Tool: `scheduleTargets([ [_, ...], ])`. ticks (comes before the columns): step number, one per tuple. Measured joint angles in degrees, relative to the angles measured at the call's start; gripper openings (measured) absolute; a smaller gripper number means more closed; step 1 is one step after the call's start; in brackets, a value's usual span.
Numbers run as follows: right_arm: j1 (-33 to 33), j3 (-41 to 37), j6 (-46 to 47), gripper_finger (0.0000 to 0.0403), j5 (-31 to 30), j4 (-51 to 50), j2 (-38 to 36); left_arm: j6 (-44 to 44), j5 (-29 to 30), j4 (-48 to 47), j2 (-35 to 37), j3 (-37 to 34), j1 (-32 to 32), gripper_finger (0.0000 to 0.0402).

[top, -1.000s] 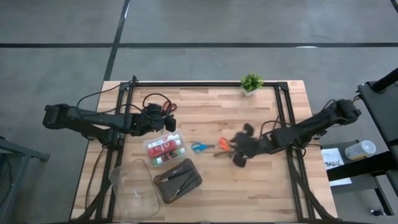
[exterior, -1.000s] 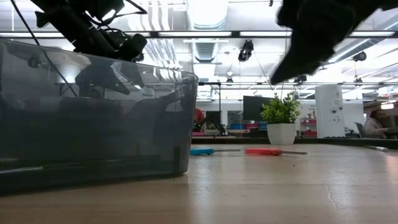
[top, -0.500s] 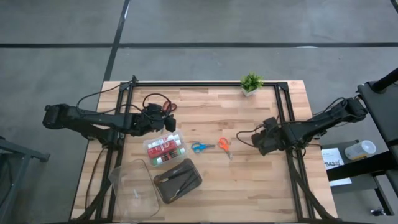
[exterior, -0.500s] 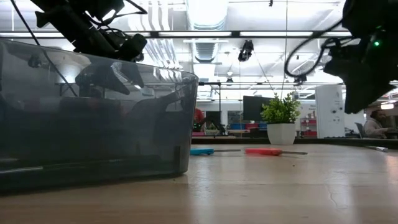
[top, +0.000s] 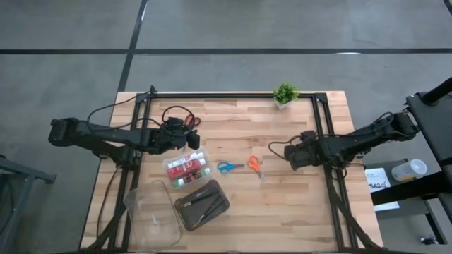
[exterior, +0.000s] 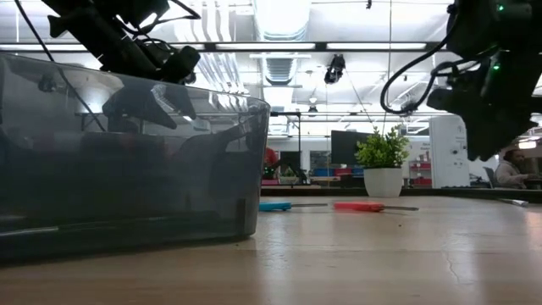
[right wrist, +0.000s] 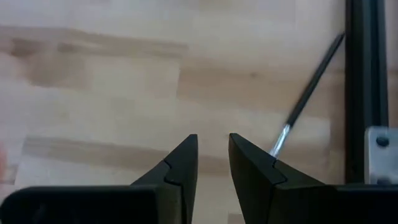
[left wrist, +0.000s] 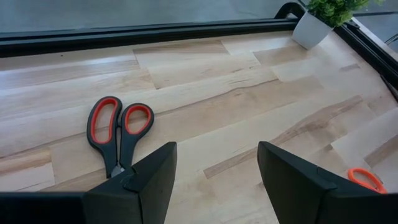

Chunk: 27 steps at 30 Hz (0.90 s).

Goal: Pick & Place Paint Supplies
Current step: Put the silver paint brush into the black transparent bin

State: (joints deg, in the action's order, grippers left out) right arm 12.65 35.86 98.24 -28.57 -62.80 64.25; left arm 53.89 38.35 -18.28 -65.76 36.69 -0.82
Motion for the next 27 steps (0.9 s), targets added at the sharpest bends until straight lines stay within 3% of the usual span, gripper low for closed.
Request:
scheduleTargets([
  [3,0.08,-0.04,1.20,0.0089,1.87,0.19,0.11,-0.02,-0.01,0.00,0.00,0.00,-0.01,0.0232],
  [7,0.01,-0.02,10.57,0.0089,1.54,0.93,0.11,-0.02,0.00,-0.02,0.00,0.00,-0.02,0.0232],
  [11,-0.01,-0.02,5.61,0.0089,0.14,6.68,0.09,-0.02,0.00,0.00,0.00,0.00,-0.02,0.0232],
  [14,0.14,-0.02,5.86,0.0089,4.55,8.89,0.38,-0.02,-0.01,-0.02,0.00,0.00,-0.01,0.0232],
  [22,0.47,-1.95,17.36,0.0089,8.06,7.47,4.83,-0.02,-0.01,0.00,0.00,0.00,-0.02,0.0232],
  [27,0.45,-3.56,34.37,0.0089,8.23,7.68,9.75,-0.02,0.00,0.00,0.00,0.00,-0.02,0.0232],
])
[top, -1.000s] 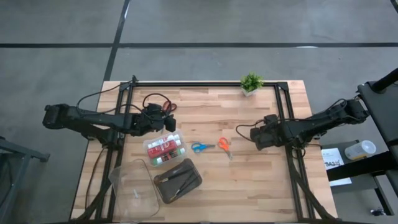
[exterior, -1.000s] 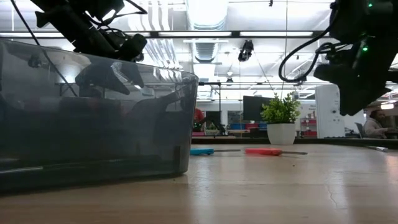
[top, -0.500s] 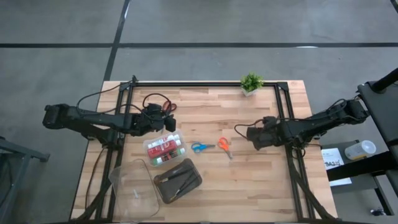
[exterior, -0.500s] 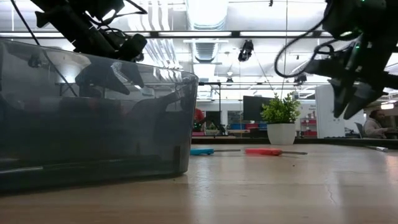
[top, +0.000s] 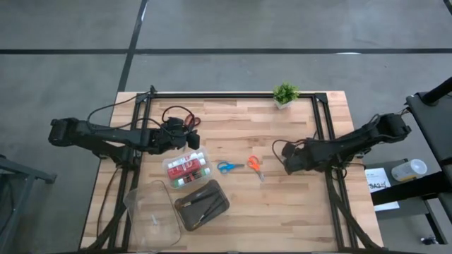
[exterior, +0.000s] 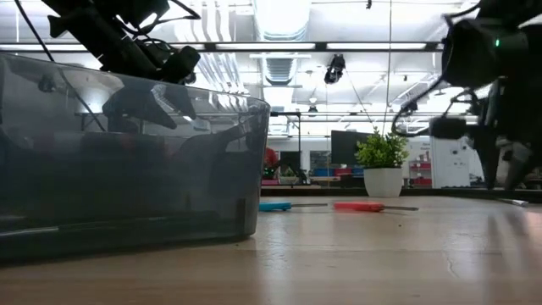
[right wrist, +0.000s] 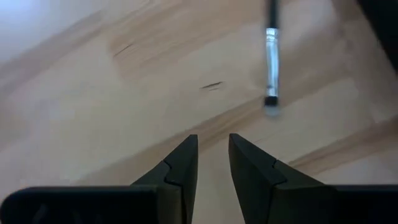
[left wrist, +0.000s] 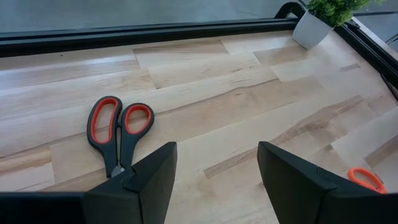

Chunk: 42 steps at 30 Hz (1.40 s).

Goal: Pick & Place Paint Supplies
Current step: Put the silver paint brush into the black transparent bin

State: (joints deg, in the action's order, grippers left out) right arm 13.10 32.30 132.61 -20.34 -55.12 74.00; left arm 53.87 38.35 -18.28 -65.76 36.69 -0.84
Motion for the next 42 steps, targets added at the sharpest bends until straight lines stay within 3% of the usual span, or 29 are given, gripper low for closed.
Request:
scheduleTargets([
  [2,0.00,-0.33,3.32,0.0089,0.02,-0.94,1.38,0.02,-0.02,0.00,0.00,0.00,0.01,0.0232],
  [22,0.00,-0.38,5.23,0.0089,-0.81,-6.55,14.90,0.00,-0.01,-0.01,0.00,0.00,0.02,0.0232],
  [26,0.02,-0.09,4.69,0.0089,-4.12,-6.22,17.50,0.01,-0.02,0.00,0.00,0.00,0.00,0.0232],
  [42,0.04,-0.80,4.85,0.0089,-7.89,-4.10,21.43,0.00,-0.02,-0.02,0.00,0.00,0.00,0.0232],
])
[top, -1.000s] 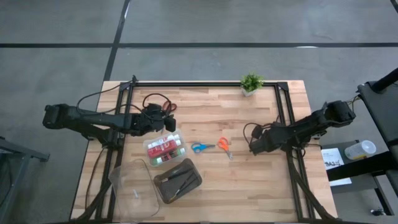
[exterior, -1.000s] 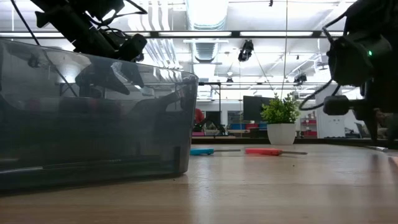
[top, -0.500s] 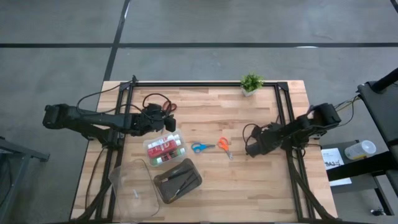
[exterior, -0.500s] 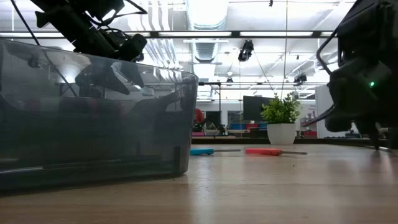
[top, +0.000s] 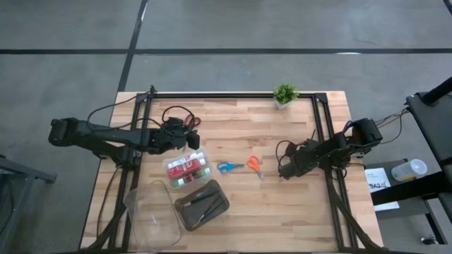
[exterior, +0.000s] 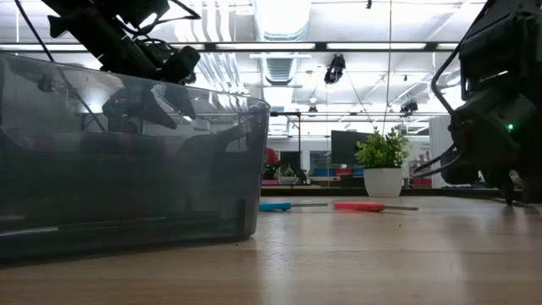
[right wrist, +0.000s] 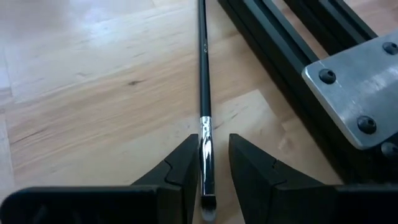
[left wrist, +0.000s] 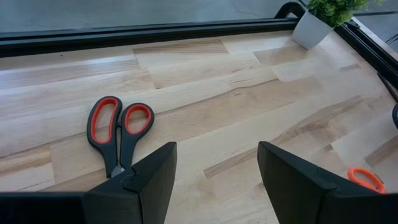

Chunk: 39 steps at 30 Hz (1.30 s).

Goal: Pick & Place Paint Supplies
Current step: Put the silver paint brush into the black transparent bin

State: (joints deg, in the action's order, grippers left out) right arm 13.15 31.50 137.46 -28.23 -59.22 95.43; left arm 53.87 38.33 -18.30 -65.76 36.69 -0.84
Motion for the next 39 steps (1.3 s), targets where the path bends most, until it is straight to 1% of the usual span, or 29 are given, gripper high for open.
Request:
scheduleTargets([
  [24,-0.04,-0.23,0.64,0.0088,-0.40,1.36,0.20,0.00,0.00,0.00,0.02,0.00,0.02,0.0232],
  [27,-0.04,-0.23,1.26,0.0075,-0.08,1.45,0.20,0.00,0.02,0.01,0.02,0.00,0.00,0.0232],
  [33,-0.04,-0.10,2.18,0.0018,0.20,1.67,0.20,0.01,0.01,0.00,0.02,0.00,0.00,0.0232],
  [35,-0.04,-0.08,2.18,0.0015,0.35,1.60,0.20,0.00,0.02,0.02,0.02,0.00,0.00,0.0232],
  [39,-0.07,-0.10,2.15,0.0025,0.47,1.62,0.20,0.01,0.00,0.00,0.02,0.00,0.00,0.0232],
])
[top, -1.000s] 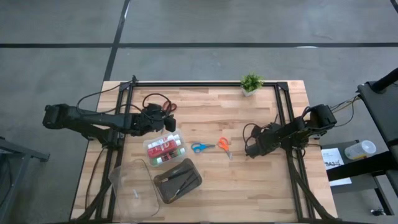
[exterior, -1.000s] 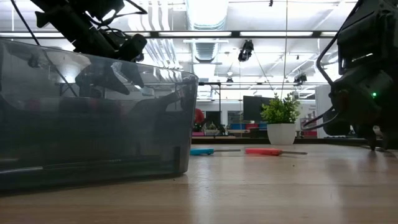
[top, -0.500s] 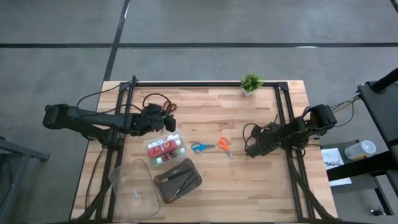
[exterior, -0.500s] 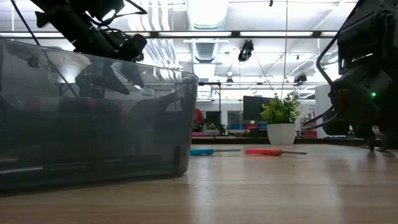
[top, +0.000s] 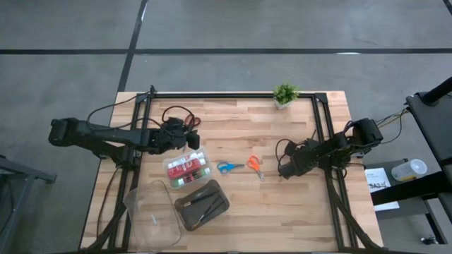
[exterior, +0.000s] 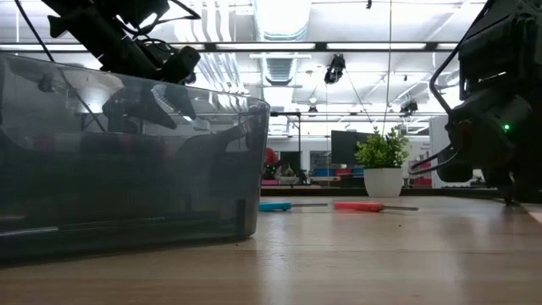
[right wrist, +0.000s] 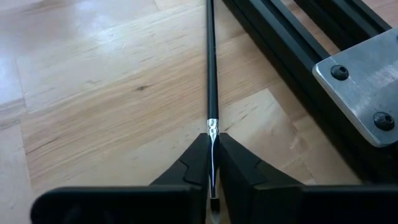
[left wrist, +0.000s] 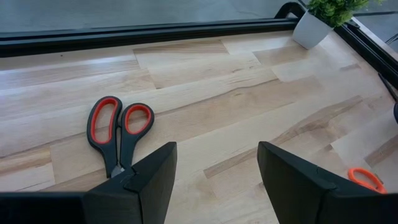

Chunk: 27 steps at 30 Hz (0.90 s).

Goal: Pick & Place Paint Supplies
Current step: Put the silver paint brush into the black transparent bin

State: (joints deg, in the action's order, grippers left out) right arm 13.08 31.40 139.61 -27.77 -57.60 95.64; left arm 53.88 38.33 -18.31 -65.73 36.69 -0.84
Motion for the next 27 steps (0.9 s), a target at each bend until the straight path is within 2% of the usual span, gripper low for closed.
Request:
scheduleTargets([
  [27,0.09,0.85,-0.20,0.0009,-0.42,-0.65,0.15,0.01,0.02,0.01,0.00,0.00,0.00,0.0232],
])
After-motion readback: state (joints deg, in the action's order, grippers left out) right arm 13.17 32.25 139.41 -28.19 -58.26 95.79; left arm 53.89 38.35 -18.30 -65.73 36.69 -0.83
